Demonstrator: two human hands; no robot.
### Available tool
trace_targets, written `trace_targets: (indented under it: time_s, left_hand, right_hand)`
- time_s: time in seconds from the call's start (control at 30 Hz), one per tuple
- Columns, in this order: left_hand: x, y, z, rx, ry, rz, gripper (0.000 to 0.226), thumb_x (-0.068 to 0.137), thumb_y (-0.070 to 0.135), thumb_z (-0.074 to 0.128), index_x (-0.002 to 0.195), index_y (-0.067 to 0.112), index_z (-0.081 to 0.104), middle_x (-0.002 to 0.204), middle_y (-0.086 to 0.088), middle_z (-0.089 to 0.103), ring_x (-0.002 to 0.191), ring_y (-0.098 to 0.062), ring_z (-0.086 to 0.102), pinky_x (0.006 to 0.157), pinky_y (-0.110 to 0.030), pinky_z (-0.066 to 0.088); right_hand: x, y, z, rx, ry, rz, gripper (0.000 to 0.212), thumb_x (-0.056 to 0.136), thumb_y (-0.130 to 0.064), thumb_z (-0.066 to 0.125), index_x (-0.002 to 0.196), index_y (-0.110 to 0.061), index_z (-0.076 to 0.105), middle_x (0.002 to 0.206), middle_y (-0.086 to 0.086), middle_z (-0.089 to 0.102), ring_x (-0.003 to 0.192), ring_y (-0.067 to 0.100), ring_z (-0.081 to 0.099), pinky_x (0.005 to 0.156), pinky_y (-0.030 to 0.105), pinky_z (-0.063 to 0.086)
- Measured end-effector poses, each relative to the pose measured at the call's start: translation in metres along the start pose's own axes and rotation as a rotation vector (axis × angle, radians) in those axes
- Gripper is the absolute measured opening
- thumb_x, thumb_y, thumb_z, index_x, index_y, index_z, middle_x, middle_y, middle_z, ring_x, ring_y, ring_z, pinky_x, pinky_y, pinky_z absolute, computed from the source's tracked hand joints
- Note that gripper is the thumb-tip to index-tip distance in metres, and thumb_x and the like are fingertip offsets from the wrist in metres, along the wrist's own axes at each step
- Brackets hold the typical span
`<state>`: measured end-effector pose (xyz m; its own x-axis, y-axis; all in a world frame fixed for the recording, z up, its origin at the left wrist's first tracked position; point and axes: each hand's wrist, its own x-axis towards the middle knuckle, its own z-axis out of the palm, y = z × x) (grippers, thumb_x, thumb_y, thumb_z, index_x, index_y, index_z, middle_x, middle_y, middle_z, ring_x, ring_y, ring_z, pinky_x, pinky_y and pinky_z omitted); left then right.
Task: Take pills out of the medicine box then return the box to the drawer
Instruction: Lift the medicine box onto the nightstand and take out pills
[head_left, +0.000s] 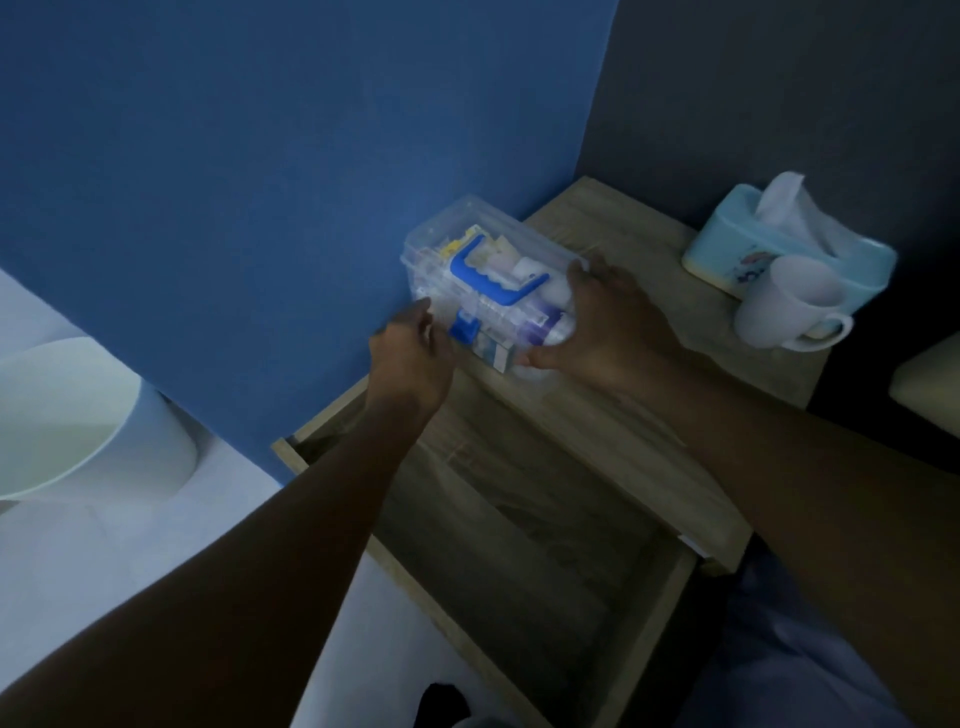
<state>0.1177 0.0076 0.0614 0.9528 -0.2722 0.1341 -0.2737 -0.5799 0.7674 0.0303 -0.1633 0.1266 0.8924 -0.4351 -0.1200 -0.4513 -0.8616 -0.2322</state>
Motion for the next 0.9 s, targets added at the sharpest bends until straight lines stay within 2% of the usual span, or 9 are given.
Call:
trace_targets:
  time_s: [0.17,0.27,0.37,0.43,0.5,0.57,0.67,0.8,0.9]
  left_hand:
    - [0.009,0.018,-0.007,0.114,-0.079,0.148,0.049,0.100,0.012,0.047,0.147,0.000,0.043,0.155,-0.019,0.040,0.144,-0.030,0.038,0.118,-0.027,0.025]
    - [0.010,0.020,-0.002,0.268,-0.238,0.263,0.052,0.106,0.023,0.035,0.153,0.000,0.030,0.164,-0.019,0.018,0.154,-0.032,0.015,0.122,-0.031,0.013]
    - [0.011,0.017,0.003,0.340,-0.282,0.272,0.054,0.106,0.026,0.033,0.153,0.000,0.029,0.165,-0.018,0.017,0.154,-0.031,0.014,0.123,-0.033,0.011]
    - [0.012,0.015,0.003,0.404,-0.268,0.303,0.053,0.106,0.025,0.033,0.154,0.001,0.028,0.165,-0.017,0.018,0.154,-0.032,0.016,0.121,-0.033,0.013]
    - [0.014,0.013,0.002,0.453,-0.262,0.322,0.053,0.106,0.024,0.031,0.154,0.002,0.027,0.165,-0.016,0.018,0.153,-0.031,0.017,0.120,-0.036,0.016]
    - [0.014,0.013,0.000,0.516,-0.277,0.342,0.053,0.106,0.023,0.029,0.156,0.003,0.023,0.165,-0.016,0.015,0.154,-0.031,0.014,0.120,-0.036,0.016]
    - [0.017,0.011,-0.002,0.710,-0.357,0.366,0.058,0.106,0.026,0.019,0.158,0.002,0.007,0.167,-0.016,0.000,0.155,-0.032,0.001,0.124,-0.036,0.010]
    - [0.018,0.009,-0.005,0.799,-0.418,0.373,0.061,0.105,0.026,0.016,0.157,0.001,-0.005,0.166,-0.016,-0.010,0.155,-0.032,-0.008,0.125,-0.035,0.010]
    - [0.017,0.013,-0.006,0.780,-0.417,0.359,0.060,0.106,0.024,0.018,0.157,0.001,-0.003,0.167,-0.016,-0.008,0.155,-0.032,-0.006,0.125,-0.037,0.010]
  right_hand:
    - [-0.003,0.004,-0.036,0.139,0.082,-0.037,0.090,0.056,-0.069,0.078,0.131,-0.026,0.057,0.127,-0.003,0.065,0.115,0.019,0.062,0.094,0.039,0.054]
    - [0.005,0.014,-0.058,0.244,0.272,-0.128,0.063,0.067,-0.050,0.080,0.122,-0.022,0.066,0.114,0.001,0.073,0.106,0.022,0.068,0.090,0.035,0.054]
    - [0.016,0.028,-0.063,0.268,0.512,-0.214,0.028,0.088,-0.027,0.065,0.114,-0.019,0.071,0.106,0.007,0.075,0.100,0.029,0.069,0.084,0.032,0.051]
    - [0.027,0.036,-0.054,0.195,0.637,-0.218,0.024,0.095,-0.019,0.056,0.115,-0.015,0.070,0.109,0.010,0.074,0.100,0.033,0.068,0.084,0.031,0.045]
    - [0.041,0.043,-0.041,0.118,0.659,-0.137,0.036,0.099,-0.016,0.051,0.134,-0.011,0.058,0.131,0.015,0.064,0.118,0.036,0.060,0.097,0.033,0.042]
    - [0.051,0.048,-0.030,0.118,0.597,-0.035,0.064,0.098,-0.014,0.055,0.154,-0.004,0.028,0.161,0.018,0.029,0.146,0.033,0.031,0.118,0.025,0.018]
    - [0.057,0.057,-0.010,0.162,0.530,0.019,0.094,0.090,-0.008,0.065,0.156,0.004,-0.002,0.165,0.019,-0.016,0.154,0.029,0.002,0.108,0.008,-0.008]
    - [0.059,0.067,0.016,0.261,0.299,0.102,0.088,0.095,-0.005,0.055,0.154,0.007,-0.010,0.160,0.021,-0.029,0.148,0.019,0.004,0.089,-0.011,0.002]
    - [0.059,0.071,0.020,0.276,0.189,0.153,0.069,0.102,-0.011,0.042,0.155,0.005,0.002,0.163,0.023,-0.019,0.144,0.031,0.028,0.094,0.014,0.024]
